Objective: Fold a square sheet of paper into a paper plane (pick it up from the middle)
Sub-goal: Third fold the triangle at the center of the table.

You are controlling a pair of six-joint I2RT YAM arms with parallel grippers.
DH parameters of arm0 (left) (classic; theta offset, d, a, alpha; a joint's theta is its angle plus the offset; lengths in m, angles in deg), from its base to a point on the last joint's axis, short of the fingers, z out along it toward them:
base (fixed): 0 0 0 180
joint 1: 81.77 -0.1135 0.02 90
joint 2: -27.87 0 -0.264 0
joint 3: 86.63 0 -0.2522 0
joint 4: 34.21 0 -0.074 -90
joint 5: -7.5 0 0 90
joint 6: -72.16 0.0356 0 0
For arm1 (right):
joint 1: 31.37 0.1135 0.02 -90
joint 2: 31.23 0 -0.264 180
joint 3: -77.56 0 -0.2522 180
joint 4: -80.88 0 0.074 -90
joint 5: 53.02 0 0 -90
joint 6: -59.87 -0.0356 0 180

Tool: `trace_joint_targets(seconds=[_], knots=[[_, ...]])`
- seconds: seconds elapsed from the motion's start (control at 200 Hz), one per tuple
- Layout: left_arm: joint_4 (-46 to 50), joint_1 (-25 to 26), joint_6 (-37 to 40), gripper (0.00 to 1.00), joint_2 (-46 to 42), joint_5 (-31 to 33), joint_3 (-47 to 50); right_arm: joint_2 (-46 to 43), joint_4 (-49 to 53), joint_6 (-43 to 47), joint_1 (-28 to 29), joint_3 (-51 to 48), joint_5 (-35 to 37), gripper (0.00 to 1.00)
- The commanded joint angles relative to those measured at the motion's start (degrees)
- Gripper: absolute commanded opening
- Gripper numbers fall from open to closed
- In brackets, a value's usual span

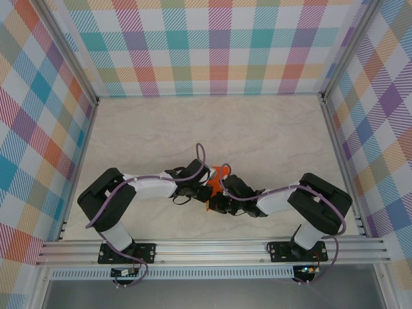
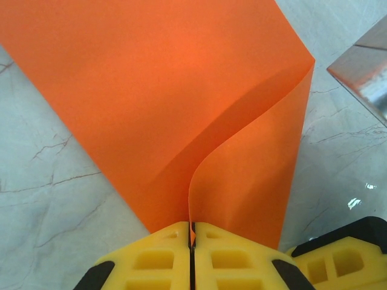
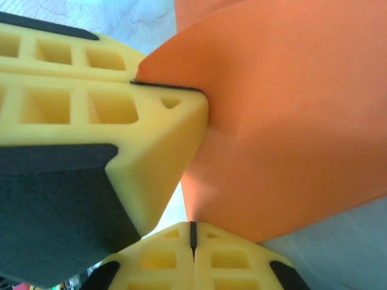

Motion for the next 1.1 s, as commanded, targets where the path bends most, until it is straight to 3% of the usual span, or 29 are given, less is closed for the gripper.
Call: trace_joint_targets(seconds=[0.0, 0.16, 0.49, 0.865, 1.1], knots=[[3.3, -0.7, -0.5, 0.08, 0.1, -1.2, 1.9, -2.2, 5.4, 0.5, 0.7, 1.1, 2.1, 0.00], [3.3, -0.8, -0.5, 0.08, 0.1, -1.3, 2.0, -4.2, 5.5, 0.2, 1.7, 1.1, 3.1, 0.00], [3.5, -0.8, -0.4, 0.08, 0.2, -1.6, 1.6, 0.7, 0.8, -0.5, 3.6, 2.5, 2.3, 0.00], [3.8, -0.9, -0.5, 0.08, -0.3, -1.4, 1.8, 2.3, 24.0, -1.4, 4.8, 8.1, 9.7, 0.00], [4.1, -0.9, -0.5, 0.08, -0.3, -1.4, 1.8, 1.7, 21.9, -0.7, 4.8, 8.2, 7.6, 0.00]])
